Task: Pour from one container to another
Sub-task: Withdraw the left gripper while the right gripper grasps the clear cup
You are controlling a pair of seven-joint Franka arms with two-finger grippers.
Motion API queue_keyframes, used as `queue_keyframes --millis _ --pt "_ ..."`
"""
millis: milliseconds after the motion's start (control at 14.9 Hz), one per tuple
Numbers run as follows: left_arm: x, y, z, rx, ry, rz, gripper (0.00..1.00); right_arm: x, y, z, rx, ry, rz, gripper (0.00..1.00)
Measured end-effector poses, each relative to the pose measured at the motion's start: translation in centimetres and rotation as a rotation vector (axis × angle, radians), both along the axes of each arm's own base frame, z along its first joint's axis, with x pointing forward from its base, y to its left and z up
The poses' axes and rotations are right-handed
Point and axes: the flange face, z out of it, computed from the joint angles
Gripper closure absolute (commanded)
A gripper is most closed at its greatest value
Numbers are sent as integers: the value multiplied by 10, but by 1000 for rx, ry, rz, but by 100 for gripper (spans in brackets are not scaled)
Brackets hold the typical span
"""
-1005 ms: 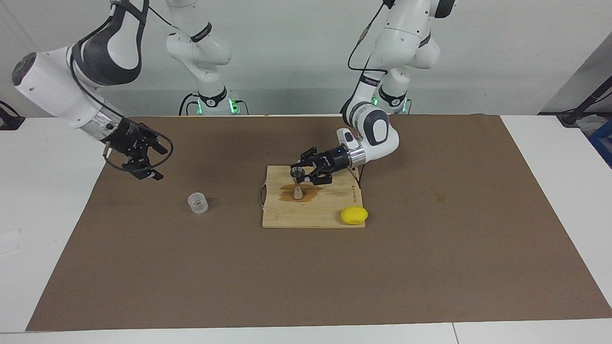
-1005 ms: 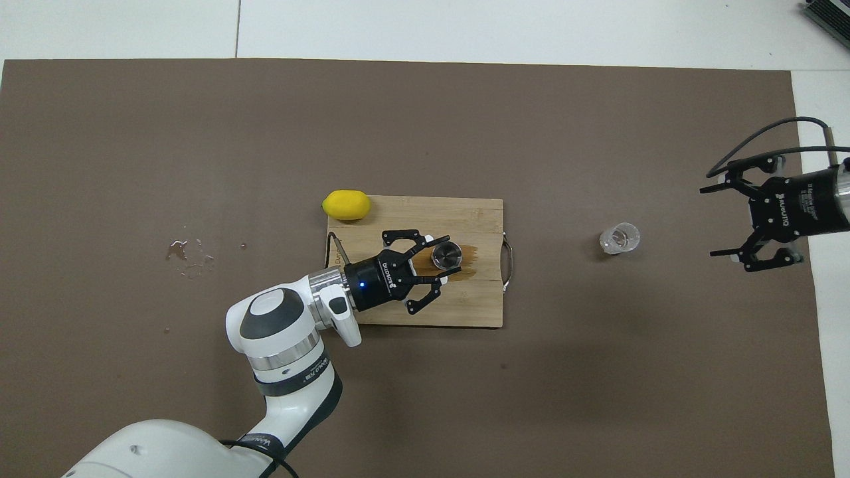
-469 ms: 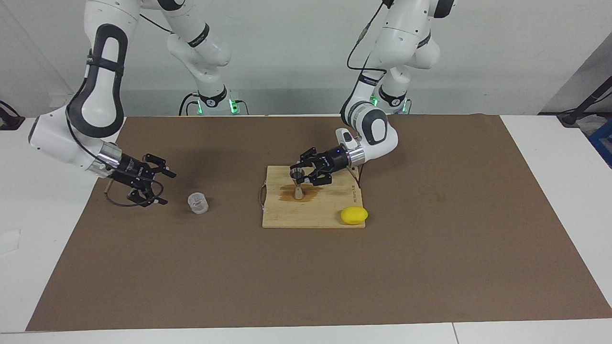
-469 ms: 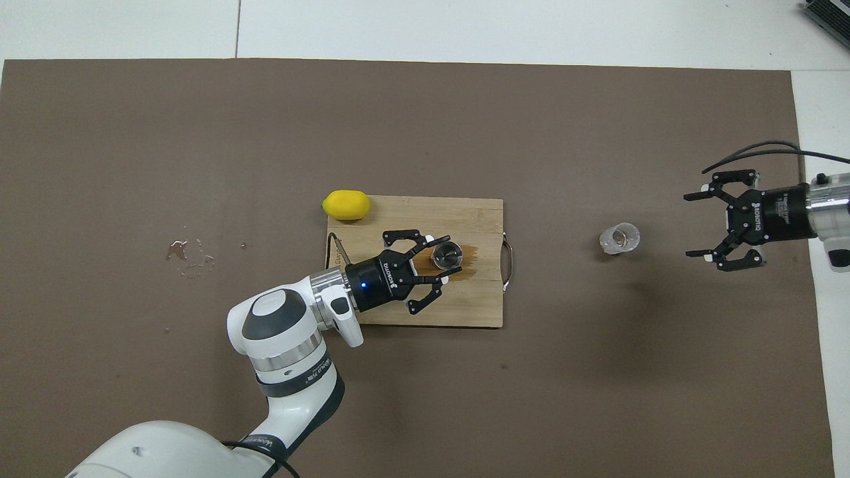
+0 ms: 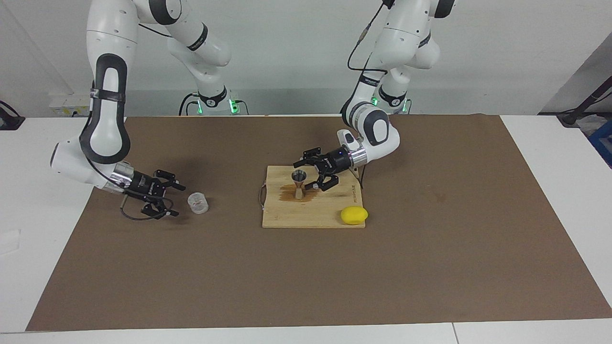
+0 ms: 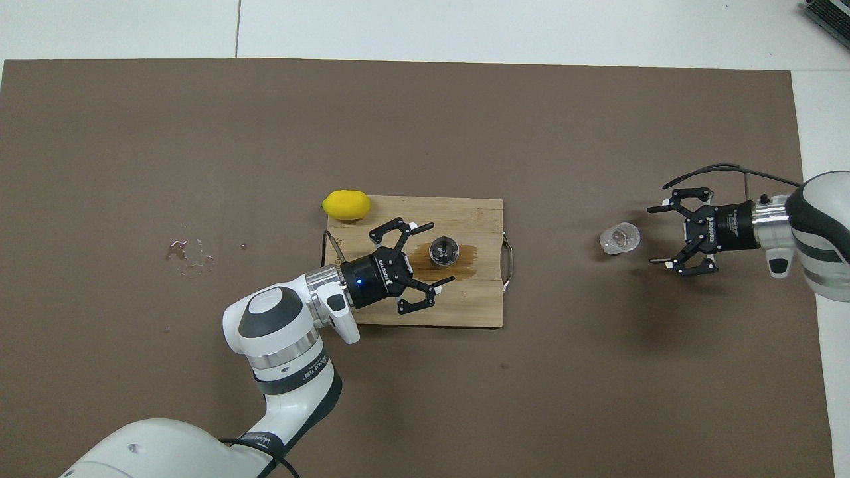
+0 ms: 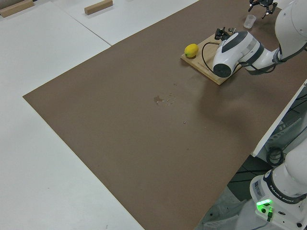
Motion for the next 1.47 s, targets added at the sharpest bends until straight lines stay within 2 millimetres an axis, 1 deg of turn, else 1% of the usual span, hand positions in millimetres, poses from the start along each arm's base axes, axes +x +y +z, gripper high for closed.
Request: queue_keyframes --millis 134,268,402,536,670,737,804,938,1005,1072,1139,1273,1474 --pt "10 14 0 1 -2 30 0 0 7 -6 16 5 3 0" --pt "19 30 0 4 -4 58 0 0 17 -10 31 13 7 0" --pt "24 41 -1 21 -11 56 0 -1 27 -12 43 18 11 0" --pt "28 54 -4 48 -19 42 0 -1 31 -14 57 21 4 0" --pt "31 67 -6 71 -26 33 0 -3 35 -16 66 25 2 3" --pt "31 71 -7 77 -26 31 0 -3 37 -17 68 27 2 10" --pt "29 72 -8 80 -23 30 0 -3 37 -17 69 27 2 25" --pt "22 74 -10 89 -18 19 0 -3 37 -17 69 28 2 63" --pt "17 77 -9 104 -21 2 0 -3 37 -17 70 27 1 80" --pt "14 84 -7 121 -29 -15 0 -3 37 -17 70 27 1 93" --pt "13 92 -4 140 -43 -32 0 -3 37 -17 70 27 1 100" --pt "13 114 7 185 -80 -66 0 -2 37 -15 69 23 1 100" --pt "18 151 24 270 -143 -120 0 0 37 -2 63 2 3 100"
